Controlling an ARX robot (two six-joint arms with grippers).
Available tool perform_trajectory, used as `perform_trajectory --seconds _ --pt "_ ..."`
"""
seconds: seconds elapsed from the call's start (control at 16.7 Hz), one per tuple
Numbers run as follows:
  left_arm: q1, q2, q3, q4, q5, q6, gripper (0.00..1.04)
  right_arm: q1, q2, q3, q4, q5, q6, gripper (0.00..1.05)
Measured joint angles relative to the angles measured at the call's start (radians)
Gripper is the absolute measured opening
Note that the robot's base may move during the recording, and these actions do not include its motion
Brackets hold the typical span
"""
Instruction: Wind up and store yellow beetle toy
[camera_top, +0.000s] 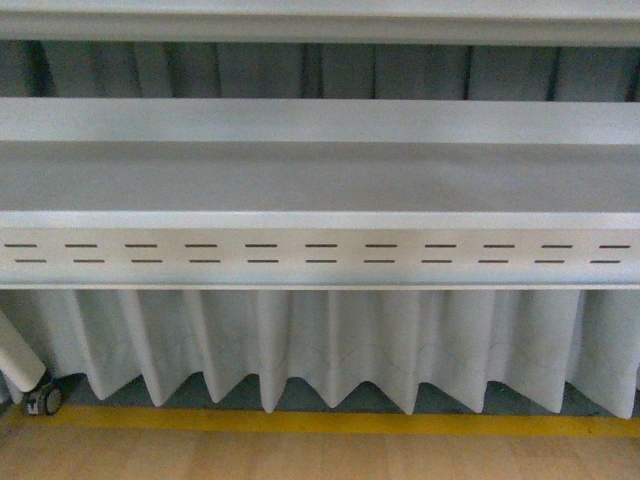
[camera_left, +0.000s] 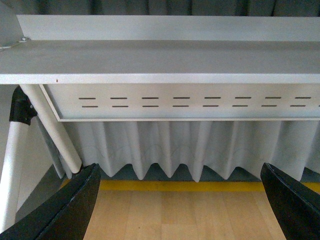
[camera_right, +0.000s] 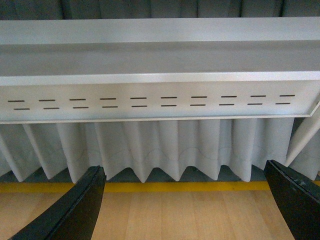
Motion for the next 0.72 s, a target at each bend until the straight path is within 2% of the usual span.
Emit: perform_trajectory --seconds 0.72 --pt "0.000 0.000 0.000 0.000 0.000 0.000 0.98 0.000 0.000 0.000 0.000 0.000 0.000 0.98"
